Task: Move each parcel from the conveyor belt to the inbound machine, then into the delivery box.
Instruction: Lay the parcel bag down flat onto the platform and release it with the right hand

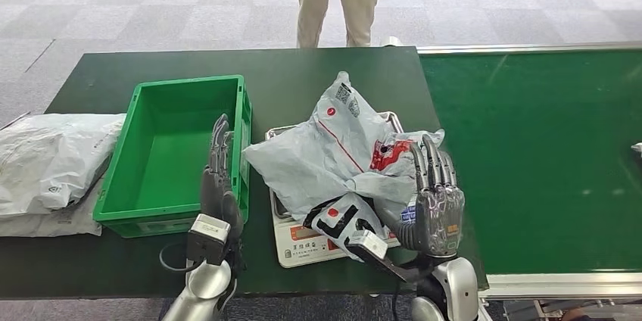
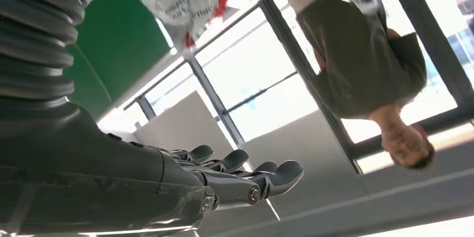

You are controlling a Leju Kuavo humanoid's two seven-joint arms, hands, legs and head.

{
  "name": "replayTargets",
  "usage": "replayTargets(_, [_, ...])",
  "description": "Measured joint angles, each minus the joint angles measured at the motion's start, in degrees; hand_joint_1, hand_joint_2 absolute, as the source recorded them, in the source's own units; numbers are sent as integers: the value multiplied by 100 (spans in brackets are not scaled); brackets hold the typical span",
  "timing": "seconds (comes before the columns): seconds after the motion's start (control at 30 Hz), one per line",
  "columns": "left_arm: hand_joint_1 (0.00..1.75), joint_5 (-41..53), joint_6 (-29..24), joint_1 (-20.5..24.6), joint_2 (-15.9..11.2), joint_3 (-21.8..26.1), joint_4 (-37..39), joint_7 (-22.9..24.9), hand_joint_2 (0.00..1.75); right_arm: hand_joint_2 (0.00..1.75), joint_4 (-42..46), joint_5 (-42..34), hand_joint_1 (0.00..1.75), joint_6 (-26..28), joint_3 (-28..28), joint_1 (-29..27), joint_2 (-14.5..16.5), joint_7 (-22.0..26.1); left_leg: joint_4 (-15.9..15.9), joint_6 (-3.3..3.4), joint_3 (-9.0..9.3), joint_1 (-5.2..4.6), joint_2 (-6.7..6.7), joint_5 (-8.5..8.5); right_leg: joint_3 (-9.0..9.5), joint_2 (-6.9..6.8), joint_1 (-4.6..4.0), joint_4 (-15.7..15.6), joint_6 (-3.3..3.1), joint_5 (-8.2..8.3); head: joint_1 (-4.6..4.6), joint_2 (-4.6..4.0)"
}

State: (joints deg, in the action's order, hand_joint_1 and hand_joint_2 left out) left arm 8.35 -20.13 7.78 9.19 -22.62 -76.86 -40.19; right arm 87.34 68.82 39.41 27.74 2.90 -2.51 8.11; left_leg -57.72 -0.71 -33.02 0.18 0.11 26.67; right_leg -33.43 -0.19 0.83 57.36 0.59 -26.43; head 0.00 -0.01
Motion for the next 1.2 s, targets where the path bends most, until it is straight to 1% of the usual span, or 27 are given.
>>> replayTargets(0.03, [0,-1,-33,-15,-1,0,-13,0,0,0,129,-4,0,30,-79,-46,16,230,0,0,0,0,0,0,0,0,0,0,0,0,0,0])
replayTargets(0.07, [0,7,-102,-33,-1,0,-28,0,0,0,268,-64,0,47,-183,-92,51,558,0,0,0,0,0,0,0,1,0,0,0,0,0,0])
replayTargets(0.13, [0,55,-373,-70,-1,-1,-64,0,0,0,578,-374,0,60,-488,-214,230,1488,0,0,1,0,0,0,0,0,0,0,0,0,-1,1])
replayTargets(0.17, [0,83,-512,-83,-1,-3,-80,0,0,0,720,-538,0,65,-652,-275,346,1899,0,0,1,0,-1,0,0,-1,-1,0,0,0,-1,1])
replayTargets(0.2, [0,104,-619,-92,-1,-5,-95,0,0,0,847,-671,0,68,-802,-330,460,2207,0,0,1,1,-1,0,0,-2,-1,0,0,-1,-1,1])
replayTargets(0.33, [0,182,-857,-98,2,-46,-105,0,0,0,1276,-1058,0,69,-1253,-557,823,2843,0,0,1,1,-2,0,0,-2,-1,0,0,-2,0,1])
replayTargets(0.4, [0,275,-1046,-81,3,-97,-80,0,0,0,1639,-1332,0,69,-1371,-736,987,3094,0,0,1,1,-2,0,-1,-3,0,0,0,-2,-1,0])
replayTargets(0.47, [0,420,-1139,-18,3,-196,-3,0,0,0,2118,-1586,0,69,-1375,-977,1096,3169,0,0,1,0,-7,0,0,-10,0,-1,1,-5,-1,0])
replayTargets(0.53, [0,585,-1038,101,3,-284,174,1,0,0,2660,-1718,0,69,-1285,-1322,1191,3184,0,1,-1,0,-18,2,5,-23,0,-2,2,-9,-1,0])
replayTargets(0.6, [0,689,-893,215,3,-316,377,2,87,87,3141,-1726,0,69,-1143,-1644,1272,3194,0,-1,0,0,-12,6,5,-21,0,-1,2,-11,-1,1])
replayTargets(0.67, [0,760,-820,292,4,-324,525,15,175,175,3486,-1750,0,69,-1045,-1844,1326,3195,0,-1,3,0,3,10,2,-8,0,-1,1,-11,-1,0])
replayTargets(0.77, [0,1189,-571,406,5,-326,721,207,175,175,3888,-2120,0,67,-1001,-2067,1400,3190,0,0,4,0,5,11,3,-8,1,-2,1,-11,-2,1])
replayTargets(0.87, [0,2006,-101,606,9,-326,1013,598,175,175,4153,-2757,0,67,-1006,-2251,1435,3188,0,1,5,0,4,10,5,-11,1,-2,1,-10,-1,0])
replayTargets(0.93, [0,2473,169,784,14,-326,1247,867,175,175,4267,-3051,0,67,-1020,-2359,1434,3187,0,1,6,-1,7,9,4,-9,1,-2,-2,-6,0,-1])
replayTargets(1.07, [0,3018,784,1225,35,-353,1795,1223,175,175,4416,-3250,0,67,-1049,-2407,1401,3189,0,0,9,-1,8,6,5,-3,1,-2,-2,0,0,1])
replayTargets(1.2, [0,3264,1287,1629,52,-499,2409,1308,175,175,4473,-3263,0,67,-1077,-2399,1386,3188,0,-3,9,0,8,4,5,-1,0,0,-3,0,-1,-1])
